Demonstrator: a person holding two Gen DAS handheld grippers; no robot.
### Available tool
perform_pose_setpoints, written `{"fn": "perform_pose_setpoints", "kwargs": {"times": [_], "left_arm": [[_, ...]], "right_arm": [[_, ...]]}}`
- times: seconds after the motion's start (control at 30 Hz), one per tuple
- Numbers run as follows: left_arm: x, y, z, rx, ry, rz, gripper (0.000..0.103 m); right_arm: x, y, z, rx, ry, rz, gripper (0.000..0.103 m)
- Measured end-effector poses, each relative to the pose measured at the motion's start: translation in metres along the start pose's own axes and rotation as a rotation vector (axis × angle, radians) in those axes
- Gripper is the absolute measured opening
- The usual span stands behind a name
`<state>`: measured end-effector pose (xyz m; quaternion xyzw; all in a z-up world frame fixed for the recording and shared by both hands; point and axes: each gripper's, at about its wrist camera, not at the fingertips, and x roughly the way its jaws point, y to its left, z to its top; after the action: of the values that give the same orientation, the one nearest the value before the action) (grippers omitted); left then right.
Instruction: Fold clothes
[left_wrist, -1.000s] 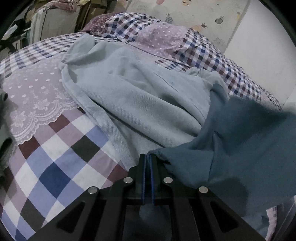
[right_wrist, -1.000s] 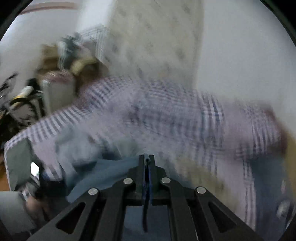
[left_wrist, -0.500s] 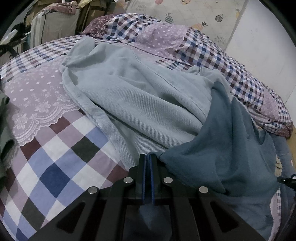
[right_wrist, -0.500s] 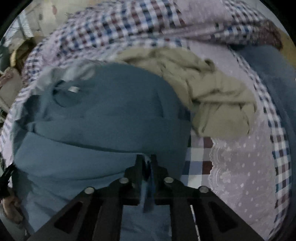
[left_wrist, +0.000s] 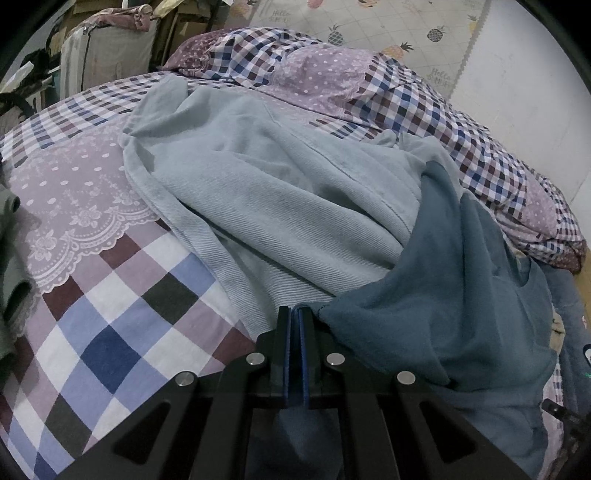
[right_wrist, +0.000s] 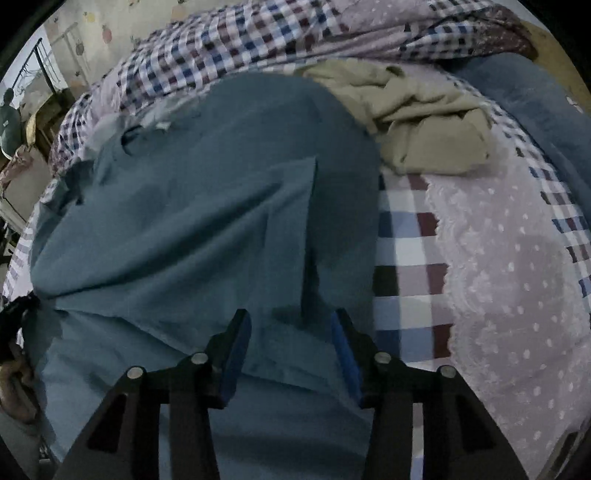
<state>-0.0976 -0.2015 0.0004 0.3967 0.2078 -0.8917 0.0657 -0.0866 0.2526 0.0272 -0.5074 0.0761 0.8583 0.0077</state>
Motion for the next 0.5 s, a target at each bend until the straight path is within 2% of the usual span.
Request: {"fn": "perform_pose_setpoints", "kwargs": {"times": [0.07, 0.1, 0.13, 0.2, 0.37, 0.5], "left_arm": [[-0.001, -0.001, 0.0, 0.003, 0.001, 0.004, 0.004], [-0.001, -0.001, 0.0, 0.005, 0.002, 0.006, 0.004], [-0.001, -0.001, 0.0, 0.006, 0.005, 0.008, 0.004], [-0.002, -0.002, 0.0, 0.006, 0.013, 0.012, 0.004], [-0.006, -0.006, -0.001, 0.006, 0.038, 0.007, 0.004], [-0.008, -0.009, -0.004, 0.027, 0.048, 0.016, 0.004]], "right_arm": [[0.006, 0.006, 0.003, -0.024, 0.003, -0.021, 0.035], [0.012, 0.008, 0.005, -0.047, 0.009, -0.039, 0.012], [0.019, 0.01, 0.006, -0.071, 0.017, -0.065, 0.001], [0.015, 0.009, 0.004, -0.075, 0.01, -0.102, 0.0], [-0.035, -0.007, -0.012, 0.004, -0.057, -0.124, 0.0], [-0.018, -0.014, -0.024, 0.015, 0.071, -0.232, 0.001]]}}
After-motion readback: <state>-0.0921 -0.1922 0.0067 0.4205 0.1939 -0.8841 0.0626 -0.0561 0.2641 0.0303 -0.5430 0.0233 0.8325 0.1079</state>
